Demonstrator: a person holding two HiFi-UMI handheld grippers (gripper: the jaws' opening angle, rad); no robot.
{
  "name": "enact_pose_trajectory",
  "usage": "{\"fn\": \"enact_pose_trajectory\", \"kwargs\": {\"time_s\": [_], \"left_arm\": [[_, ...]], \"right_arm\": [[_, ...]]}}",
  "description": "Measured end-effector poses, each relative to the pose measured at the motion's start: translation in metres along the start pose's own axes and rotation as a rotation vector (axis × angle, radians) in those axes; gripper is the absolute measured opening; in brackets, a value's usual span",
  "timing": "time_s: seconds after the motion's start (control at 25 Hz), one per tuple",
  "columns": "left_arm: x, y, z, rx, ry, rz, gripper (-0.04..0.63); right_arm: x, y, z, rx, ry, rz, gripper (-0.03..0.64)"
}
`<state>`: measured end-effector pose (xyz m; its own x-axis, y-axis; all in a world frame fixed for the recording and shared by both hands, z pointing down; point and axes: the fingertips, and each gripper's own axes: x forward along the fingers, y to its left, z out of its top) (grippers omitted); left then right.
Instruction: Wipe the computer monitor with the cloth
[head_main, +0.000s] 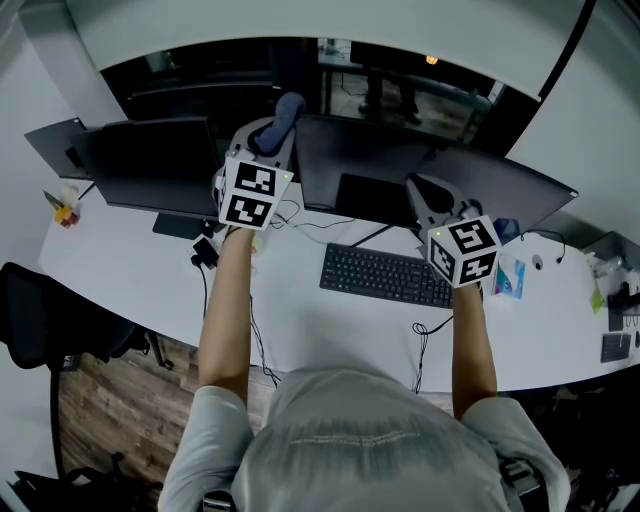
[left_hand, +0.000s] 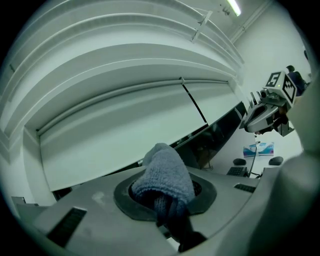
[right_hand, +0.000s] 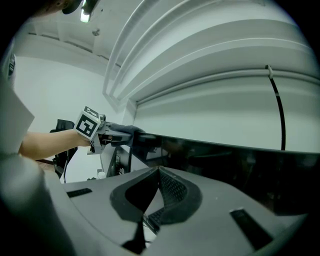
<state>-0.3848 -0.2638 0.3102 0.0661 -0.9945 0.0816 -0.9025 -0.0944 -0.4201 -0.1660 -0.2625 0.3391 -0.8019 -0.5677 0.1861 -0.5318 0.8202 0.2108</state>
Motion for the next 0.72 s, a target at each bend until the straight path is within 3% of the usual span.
{"fn": "enact_pose_trajectory", "kwargs": {"time_s": [0.32,0.72], "left_arm": [[0.006,-0.007,-0.021,-0.155,0.01,-0.073,0.078],[0.013,-0.021,-0.053,-0.222,0.058,-0.105,0.078]], "right_arm": [[0.001,0.005,-0.004,0.002,0.007,0.014,0.169],[0.005,0.002,-0.018,0.019,0.031,0.008,0.169]]}}
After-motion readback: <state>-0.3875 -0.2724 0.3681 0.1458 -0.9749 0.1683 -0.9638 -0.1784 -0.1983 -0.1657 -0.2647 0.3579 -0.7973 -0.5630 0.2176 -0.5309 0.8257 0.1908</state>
